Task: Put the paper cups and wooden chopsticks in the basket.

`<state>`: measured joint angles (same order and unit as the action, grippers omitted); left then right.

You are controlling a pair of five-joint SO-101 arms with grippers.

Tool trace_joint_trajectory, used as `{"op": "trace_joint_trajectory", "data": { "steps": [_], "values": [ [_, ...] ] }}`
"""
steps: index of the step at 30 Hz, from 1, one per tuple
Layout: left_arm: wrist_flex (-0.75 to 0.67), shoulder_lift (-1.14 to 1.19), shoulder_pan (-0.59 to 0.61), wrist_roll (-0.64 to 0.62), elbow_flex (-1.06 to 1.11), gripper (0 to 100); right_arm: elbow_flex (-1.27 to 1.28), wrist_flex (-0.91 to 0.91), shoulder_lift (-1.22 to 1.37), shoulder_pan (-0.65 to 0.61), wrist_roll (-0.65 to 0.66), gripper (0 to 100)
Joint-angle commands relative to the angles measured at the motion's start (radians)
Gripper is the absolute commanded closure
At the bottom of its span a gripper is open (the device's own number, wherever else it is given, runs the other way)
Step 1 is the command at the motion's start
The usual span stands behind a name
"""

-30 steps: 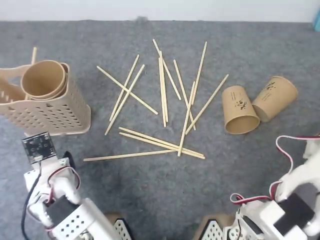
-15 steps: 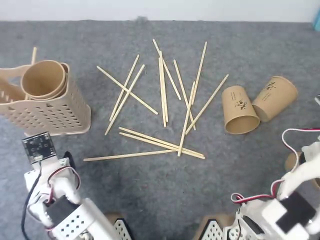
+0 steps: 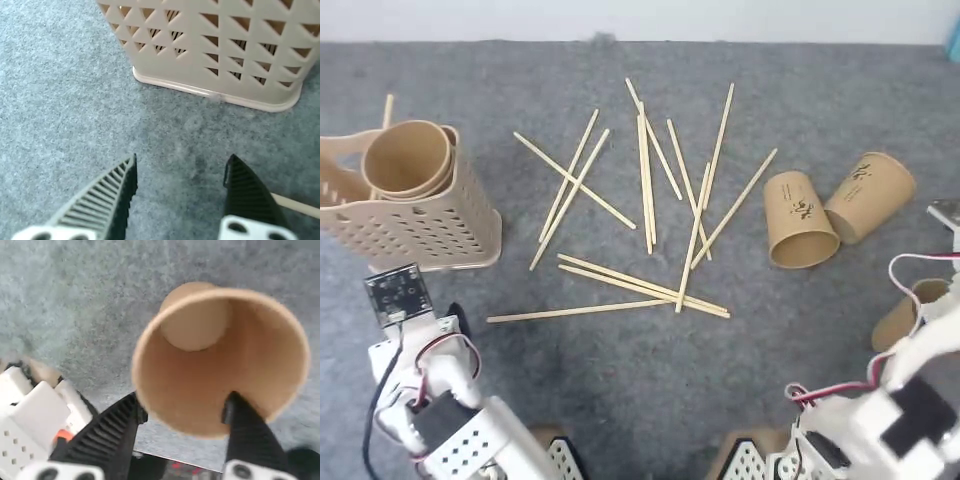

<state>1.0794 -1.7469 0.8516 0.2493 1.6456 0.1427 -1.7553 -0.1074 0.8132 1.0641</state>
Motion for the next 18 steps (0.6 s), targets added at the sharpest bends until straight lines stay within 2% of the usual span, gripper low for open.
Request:
{"op": "trace_joint_trajectory", "data": {
  "steps": [1,6,10,18],
  "values": [
    [-0.023,-0.011,-0.005,0.008,-0.007,73,-0.048,-0.038,-0.199,0.016,0.012,72.3],
    [-0.023,-0.011,-0.005,0.008,-0.007,73,-0.044,0.001,-0.384,0.061,-0.074,72.3],
    [-0.023,-0.011,-0.005,0.008,-0.007,73,0.0,0.145,-0.424,0.153,-0.178,72.4],
    [-0.023,-0.009,-0.005,0.008,-0.007,73,0.354,0.417,-0.426,0.166,-0.261,72.4]
  ]
}}
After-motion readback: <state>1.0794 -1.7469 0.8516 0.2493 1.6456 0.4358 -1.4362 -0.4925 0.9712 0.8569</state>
